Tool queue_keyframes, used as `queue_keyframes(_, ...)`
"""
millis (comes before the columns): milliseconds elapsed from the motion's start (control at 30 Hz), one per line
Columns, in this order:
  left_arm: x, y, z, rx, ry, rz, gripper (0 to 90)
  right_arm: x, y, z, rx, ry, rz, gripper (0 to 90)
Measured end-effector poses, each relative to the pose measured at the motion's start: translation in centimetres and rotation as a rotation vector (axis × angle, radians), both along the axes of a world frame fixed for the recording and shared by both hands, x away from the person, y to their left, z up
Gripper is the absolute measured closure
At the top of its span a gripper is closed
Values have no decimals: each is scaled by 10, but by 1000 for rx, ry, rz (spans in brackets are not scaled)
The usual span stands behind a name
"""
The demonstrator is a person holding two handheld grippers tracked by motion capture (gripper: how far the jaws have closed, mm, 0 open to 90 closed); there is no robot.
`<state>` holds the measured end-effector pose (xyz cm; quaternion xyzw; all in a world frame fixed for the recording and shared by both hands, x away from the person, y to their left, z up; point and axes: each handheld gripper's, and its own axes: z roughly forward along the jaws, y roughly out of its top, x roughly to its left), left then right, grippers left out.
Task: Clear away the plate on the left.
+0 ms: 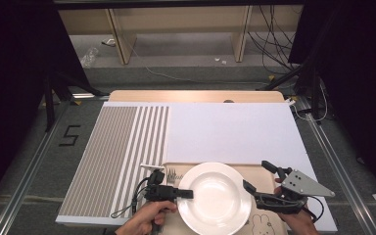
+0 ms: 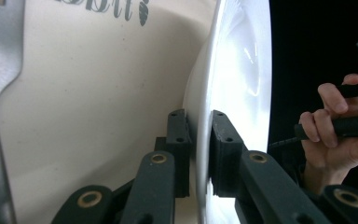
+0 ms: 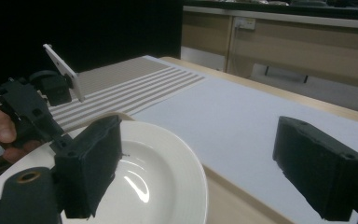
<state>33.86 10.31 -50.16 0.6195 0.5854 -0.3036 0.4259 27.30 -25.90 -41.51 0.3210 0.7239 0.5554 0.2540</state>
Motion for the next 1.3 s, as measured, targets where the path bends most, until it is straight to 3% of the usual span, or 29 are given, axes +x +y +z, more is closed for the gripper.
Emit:
queue_keyframes(167, 0, -5, -2, 16, 0, -1, 795, 0, 0, 0, 0, 3, 2, 163)
queue_keyframes(467, 1, -6, -8, 14, 51, 18, 797, 1, 2, -1, 1, 1, 9, 162)
queue_keyframes(1300, -2, -9, -10, 23, 34, -2, 790, 1, 4, -1, -7, 5, 15, 163)
